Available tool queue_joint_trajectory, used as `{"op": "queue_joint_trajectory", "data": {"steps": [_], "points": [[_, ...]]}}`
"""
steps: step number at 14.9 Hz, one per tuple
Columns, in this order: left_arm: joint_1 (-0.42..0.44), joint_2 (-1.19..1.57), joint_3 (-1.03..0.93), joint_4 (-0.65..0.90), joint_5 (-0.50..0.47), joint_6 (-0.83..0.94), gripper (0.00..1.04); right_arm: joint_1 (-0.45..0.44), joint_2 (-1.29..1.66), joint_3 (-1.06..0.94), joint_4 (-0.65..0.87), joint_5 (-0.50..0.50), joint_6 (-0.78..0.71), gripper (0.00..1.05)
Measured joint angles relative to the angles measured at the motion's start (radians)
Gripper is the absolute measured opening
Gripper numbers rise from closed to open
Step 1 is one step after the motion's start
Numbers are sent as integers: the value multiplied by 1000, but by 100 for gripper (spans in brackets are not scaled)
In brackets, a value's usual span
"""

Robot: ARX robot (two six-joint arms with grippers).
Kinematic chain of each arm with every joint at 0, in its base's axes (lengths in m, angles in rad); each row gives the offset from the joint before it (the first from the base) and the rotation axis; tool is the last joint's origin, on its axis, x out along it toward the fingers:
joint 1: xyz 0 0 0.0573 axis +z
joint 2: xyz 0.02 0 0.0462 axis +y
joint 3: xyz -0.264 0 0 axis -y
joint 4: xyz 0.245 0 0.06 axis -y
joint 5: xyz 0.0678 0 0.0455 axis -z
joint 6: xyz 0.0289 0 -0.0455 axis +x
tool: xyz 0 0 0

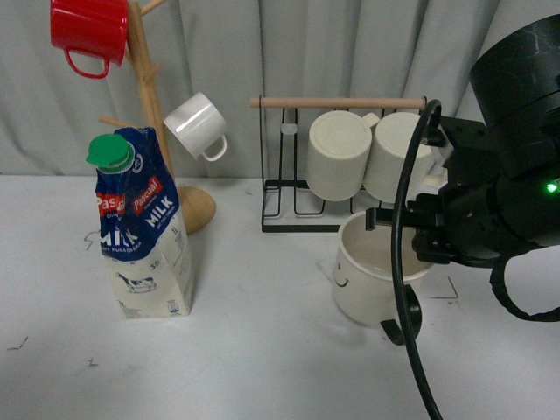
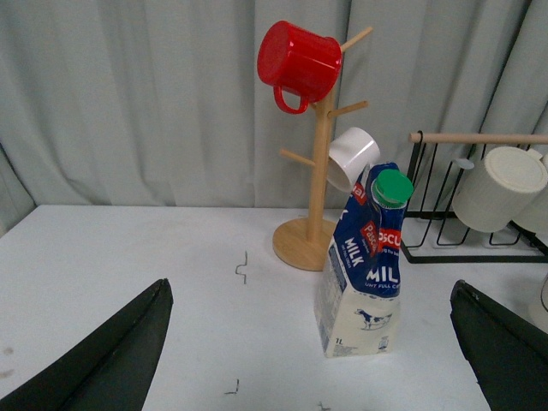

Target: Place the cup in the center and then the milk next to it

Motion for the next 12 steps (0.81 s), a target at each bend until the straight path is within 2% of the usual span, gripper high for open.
{"op": "queue_joint_trajectory", "data": {"steps": [3, 9, 12], "points": [[0, 0, 0, 0, 0, 0, 98, 24, 36, 45, -35, 13, 2, 4], [0, 0, 0, 0, 0, 0, 98, 15, 74, 87, -79, 7, -10, 4], [0, 0, 0, 0, 0, 0, 98, 3, 74, 87, -74, -5, -11, 41]]}}
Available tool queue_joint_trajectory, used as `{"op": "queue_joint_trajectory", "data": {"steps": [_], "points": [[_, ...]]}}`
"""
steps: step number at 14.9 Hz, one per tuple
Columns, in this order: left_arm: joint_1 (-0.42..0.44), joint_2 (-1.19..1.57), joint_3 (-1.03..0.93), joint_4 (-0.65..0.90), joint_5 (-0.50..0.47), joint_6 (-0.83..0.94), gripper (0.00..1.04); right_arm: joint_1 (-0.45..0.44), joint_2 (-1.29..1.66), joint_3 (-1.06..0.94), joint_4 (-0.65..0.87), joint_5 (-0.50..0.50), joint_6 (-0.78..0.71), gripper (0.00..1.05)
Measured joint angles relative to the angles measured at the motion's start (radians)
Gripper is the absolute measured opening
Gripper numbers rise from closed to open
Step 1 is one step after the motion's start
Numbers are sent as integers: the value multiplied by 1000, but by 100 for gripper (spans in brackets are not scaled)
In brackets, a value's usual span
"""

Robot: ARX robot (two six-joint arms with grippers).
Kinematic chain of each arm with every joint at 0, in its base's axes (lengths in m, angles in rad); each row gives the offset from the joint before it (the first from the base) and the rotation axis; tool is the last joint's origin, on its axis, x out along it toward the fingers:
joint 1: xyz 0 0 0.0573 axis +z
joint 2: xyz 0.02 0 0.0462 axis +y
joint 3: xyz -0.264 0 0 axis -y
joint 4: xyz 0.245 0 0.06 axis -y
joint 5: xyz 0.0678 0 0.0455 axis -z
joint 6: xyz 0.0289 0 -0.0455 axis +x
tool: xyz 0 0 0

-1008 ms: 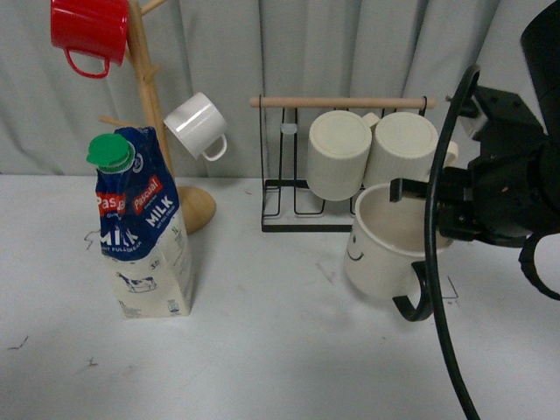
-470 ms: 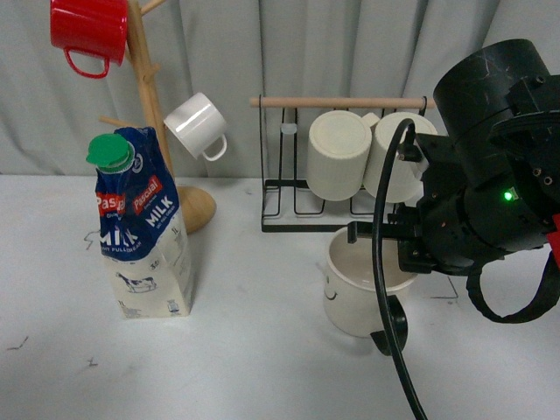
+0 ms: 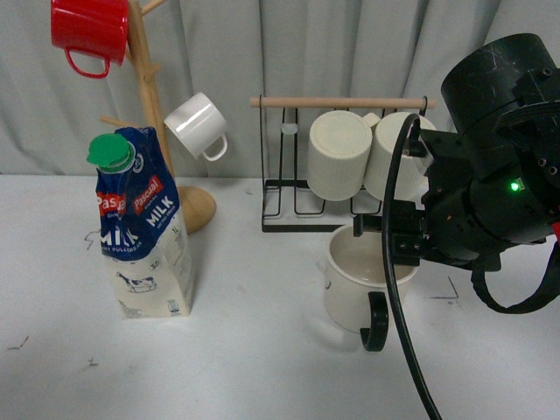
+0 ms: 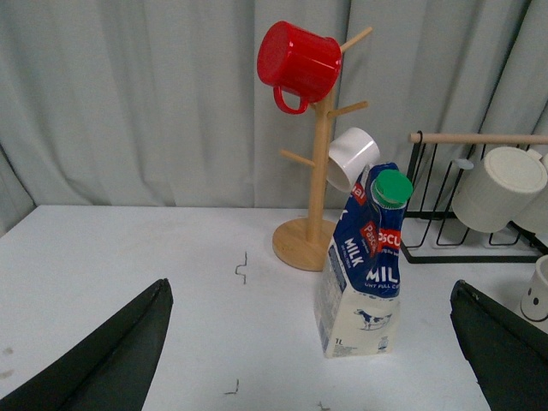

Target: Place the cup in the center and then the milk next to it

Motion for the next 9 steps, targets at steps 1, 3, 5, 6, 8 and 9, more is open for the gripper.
{"op": "queue_joint_trajectory", "data": {"steps": [1, 3, 5, 6, 8, 9], "points": [[0, 0, 0, 0, 0, 0, 98, 0, 0, 0, 2, -2, 2, 50], [0, 0, 0, 0, 0, 0, 98, -1, -16, -8, 14, -18, 14, 70], [0, 0, 0, 0, 0, 0, 98, -9, -82, -28, 32, -39, 40, 92], [0, 0, 0, 0, 0, 0, 98, -23, -123, -32, 44, -43, 55, 100], [0, 0, 0, 0, 0, 0, 98, -74, -258, -40, 142, 14, 69, 98], [0, 0, 0, 0, 0, 0, 98, -94, -323, -40, 174, 42, 72, 98]]}}
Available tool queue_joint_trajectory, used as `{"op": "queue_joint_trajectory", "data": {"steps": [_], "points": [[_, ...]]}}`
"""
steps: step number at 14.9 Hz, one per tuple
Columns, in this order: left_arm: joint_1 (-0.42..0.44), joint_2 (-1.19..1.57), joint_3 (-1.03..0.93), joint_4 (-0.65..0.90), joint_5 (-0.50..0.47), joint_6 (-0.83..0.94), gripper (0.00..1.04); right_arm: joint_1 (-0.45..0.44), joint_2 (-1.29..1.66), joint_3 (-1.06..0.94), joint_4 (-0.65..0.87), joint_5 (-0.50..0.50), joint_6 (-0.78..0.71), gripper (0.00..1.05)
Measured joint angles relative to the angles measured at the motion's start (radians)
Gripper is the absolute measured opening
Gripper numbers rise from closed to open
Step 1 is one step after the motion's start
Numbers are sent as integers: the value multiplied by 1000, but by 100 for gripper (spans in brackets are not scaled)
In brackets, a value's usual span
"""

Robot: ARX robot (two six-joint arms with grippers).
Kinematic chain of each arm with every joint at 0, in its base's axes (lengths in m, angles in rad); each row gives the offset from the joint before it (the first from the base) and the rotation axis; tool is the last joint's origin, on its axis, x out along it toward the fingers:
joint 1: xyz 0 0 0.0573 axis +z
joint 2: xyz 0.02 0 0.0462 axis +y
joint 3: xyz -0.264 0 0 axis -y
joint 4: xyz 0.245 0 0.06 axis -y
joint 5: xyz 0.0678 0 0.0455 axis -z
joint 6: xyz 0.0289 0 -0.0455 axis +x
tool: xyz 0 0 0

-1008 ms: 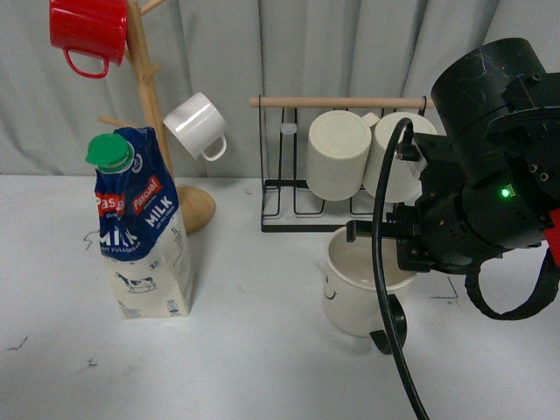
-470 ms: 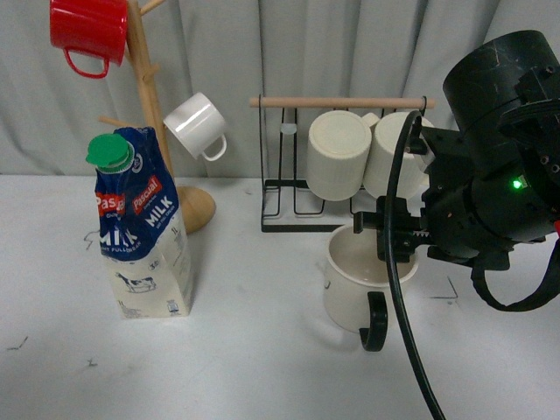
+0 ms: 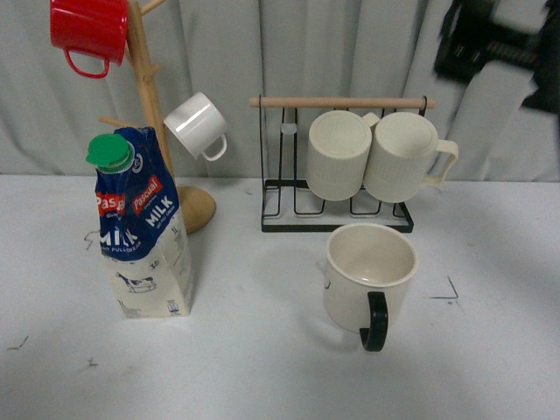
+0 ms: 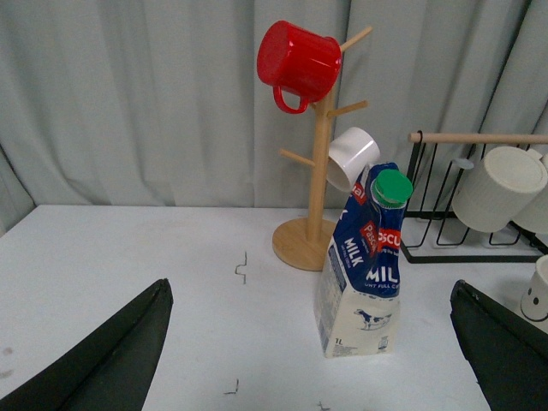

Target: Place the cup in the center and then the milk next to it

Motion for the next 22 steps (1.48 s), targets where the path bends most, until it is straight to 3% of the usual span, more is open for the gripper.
{"op": "queue_joint_trajectory", "data": {"steps": [1, 2, 4, 7, 8, 14, 16, 22], "points": [[0, 0, 0, 0, 0, 0, 98, -14, -85, 0, 24, 16, 2, 98], [0, 0, 0, 0, 1, 0, 98, -17, -158, -70, 248, 68, -68, 89], [1, 0, 0, 0, -1, 0, 98, -17, -314, -288, 430, 82, -243, 67], [1, 0, 0, 0, 0, 0, 98, 16, -740, -716, 421, 122, -343, 11], [1, 0, 0, 0, 0, 0, 98, 21, -867, -831, 407, 129, -350, 2], [1, 0, 0, 0, 0, 0, 98, -100, -1123, -1004, 323, 18, -351, 2], [1, 0, 0, 0, -2, 0, 98, -203, -1188, -1028, 282, -74, -351, 2], [1, 0, 0, 0, 0, 0, 98, -200, -1330, -1085, 198, -84, -351, 2]]}}
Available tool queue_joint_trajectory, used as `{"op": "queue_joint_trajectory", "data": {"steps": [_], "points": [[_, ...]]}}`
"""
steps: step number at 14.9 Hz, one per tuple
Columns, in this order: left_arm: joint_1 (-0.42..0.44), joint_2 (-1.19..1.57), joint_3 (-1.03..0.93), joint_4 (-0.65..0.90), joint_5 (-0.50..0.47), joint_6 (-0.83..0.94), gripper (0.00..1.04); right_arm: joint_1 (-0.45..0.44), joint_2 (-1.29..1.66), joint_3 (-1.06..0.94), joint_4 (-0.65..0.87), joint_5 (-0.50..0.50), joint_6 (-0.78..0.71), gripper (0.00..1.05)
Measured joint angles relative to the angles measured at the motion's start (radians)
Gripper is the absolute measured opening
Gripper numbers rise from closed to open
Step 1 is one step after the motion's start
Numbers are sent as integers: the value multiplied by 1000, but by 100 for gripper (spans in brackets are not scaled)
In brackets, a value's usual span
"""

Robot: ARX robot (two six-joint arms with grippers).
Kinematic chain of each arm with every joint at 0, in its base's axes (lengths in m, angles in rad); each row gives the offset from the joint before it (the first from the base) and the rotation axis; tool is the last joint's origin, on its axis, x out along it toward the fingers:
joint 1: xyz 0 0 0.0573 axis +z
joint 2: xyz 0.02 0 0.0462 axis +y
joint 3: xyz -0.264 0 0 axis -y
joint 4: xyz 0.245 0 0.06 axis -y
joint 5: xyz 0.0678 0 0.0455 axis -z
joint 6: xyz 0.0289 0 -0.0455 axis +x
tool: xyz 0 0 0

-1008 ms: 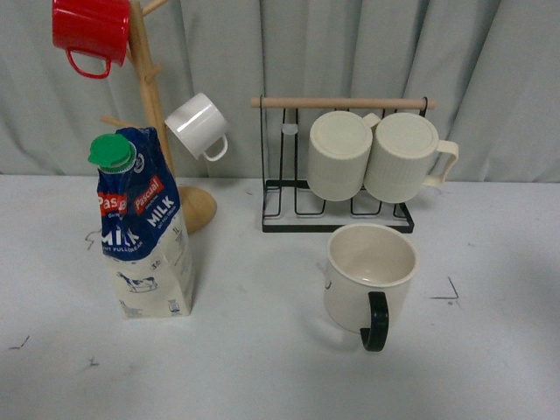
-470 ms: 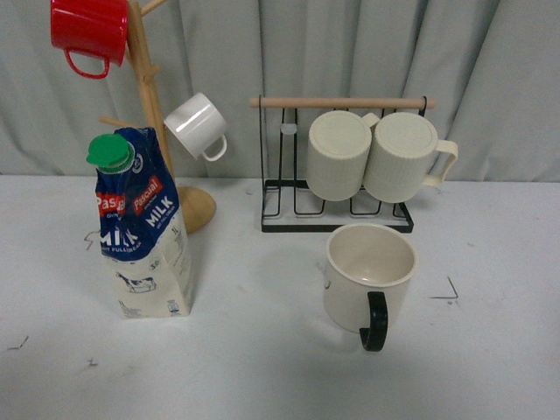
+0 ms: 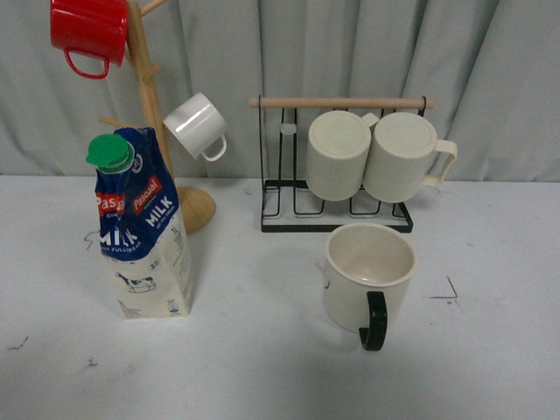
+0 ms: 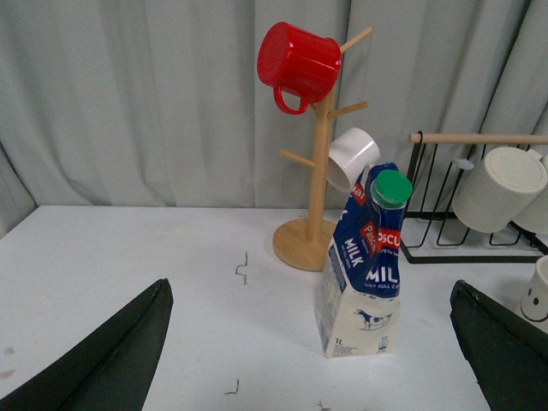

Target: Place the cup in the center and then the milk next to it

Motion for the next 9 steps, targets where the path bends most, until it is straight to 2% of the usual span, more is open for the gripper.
{"op": "queue_joint_trajectory", "data": {"steps": [9], "points": [[0, 0, 0, 0, 0, 0, 98, 0, -189, 0, -174, 0, 0, 2]]}}
